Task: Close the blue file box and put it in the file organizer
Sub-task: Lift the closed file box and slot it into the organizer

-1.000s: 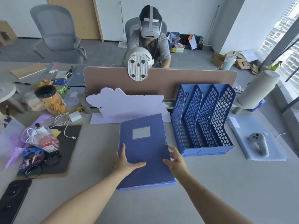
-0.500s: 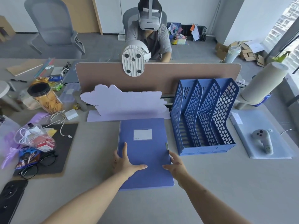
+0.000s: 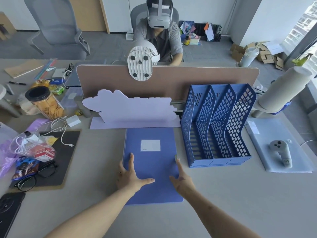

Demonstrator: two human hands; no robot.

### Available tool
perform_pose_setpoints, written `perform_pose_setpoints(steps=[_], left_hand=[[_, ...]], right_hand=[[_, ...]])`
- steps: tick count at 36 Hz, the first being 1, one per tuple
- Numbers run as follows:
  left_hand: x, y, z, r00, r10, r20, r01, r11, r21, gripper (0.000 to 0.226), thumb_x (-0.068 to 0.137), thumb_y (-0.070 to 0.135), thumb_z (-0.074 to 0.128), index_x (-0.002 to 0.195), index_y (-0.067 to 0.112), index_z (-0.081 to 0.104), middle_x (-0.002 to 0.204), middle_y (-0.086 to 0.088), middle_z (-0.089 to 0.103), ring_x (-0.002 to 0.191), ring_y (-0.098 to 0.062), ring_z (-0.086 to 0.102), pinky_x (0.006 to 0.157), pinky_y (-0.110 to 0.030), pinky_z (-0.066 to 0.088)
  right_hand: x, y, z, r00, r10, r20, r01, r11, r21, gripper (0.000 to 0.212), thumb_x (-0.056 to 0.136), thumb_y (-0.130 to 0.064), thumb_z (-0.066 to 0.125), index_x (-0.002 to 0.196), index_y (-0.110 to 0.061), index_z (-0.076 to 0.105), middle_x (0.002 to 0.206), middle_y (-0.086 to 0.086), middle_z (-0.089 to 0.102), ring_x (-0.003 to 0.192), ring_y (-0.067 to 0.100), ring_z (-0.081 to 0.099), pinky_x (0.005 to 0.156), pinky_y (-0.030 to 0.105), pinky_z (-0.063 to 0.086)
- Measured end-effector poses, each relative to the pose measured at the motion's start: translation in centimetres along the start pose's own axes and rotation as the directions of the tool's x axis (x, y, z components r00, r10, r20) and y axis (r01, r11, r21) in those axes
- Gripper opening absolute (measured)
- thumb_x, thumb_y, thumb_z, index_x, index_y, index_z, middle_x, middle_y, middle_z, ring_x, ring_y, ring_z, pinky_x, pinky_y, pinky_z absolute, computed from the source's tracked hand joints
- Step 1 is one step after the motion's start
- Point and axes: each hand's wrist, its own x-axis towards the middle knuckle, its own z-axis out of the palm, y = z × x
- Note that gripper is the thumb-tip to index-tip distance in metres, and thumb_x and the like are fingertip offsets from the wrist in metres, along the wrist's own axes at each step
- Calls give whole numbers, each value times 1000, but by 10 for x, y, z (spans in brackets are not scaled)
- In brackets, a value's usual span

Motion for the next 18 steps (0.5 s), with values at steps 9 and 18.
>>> perform_pose_setpoints(steps=[9, 18], left_hand=[[1, 4, -3, 1000, -1, 14, 0, 998, 65, 144, 46, 82, 73, 149, 46, -20, 161, -7, -13, 146, -34, 17, 107, -47, 41], [1, 4, -7, 997, -27, 67, 25, 999, 27, 146, 43, 81, 74, 147, 49, -22, 161, -5, -16, 149, -34, 11, 110, -47, 39]], right_hand=[[1, -11, -3, 998, 13, -63, -35, 933, -359, 70, 97, -40, 35, 148, -56, -10, 119, 4, 63, 93, 30, 56, 77, 35, 43], [-1, -20, -3, 999, 28, -34, -39, 918, -394, 77, 95, -36, 40, 150, -52, -12, 119, 4, 62, 107, 30, 60, 84, 37, 45]])
